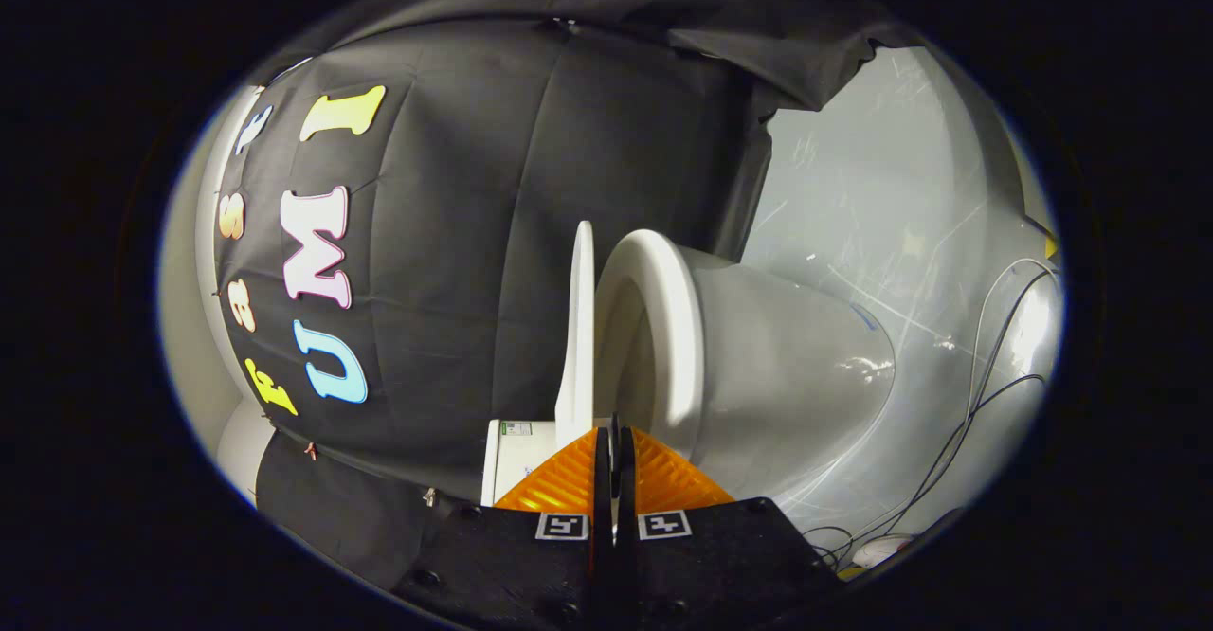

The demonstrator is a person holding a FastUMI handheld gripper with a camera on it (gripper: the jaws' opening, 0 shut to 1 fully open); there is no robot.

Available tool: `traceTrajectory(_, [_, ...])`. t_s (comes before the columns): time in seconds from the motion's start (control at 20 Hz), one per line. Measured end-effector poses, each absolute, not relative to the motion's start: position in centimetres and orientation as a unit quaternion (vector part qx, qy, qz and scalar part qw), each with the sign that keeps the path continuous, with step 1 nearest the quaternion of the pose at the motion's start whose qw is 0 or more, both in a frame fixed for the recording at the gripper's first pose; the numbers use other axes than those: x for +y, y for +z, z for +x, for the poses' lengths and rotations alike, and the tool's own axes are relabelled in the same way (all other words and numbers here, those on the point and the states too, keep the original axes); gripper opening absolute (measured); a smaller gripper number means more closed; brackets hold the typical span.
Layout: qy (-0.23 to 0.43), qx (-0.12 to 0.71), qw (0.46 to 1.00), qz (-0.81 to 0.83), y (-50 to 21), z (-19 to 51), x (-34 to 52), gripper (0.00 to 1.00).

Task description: Open the toilet lid.

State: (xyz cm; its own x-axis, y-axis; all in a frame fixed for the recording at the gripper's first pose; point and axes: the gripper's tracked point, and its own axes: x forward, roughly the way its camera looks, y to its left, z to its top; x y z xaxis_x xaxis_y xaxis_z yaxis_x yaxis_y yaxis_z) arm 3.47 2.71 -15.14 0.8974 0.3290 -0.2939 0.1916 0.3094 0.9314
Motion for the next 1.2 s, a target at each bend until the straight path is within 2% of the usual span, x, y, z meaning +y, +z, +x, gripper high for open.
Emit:
traceTrajectory(0.5, [0.056,0.216,0.837,0.499,-9.3,4.0,5.3,0.05])
traceTrajectory(1.2, [0.04,0.209,0.876,0.434,-1.5,4.2,10.5,0.05])
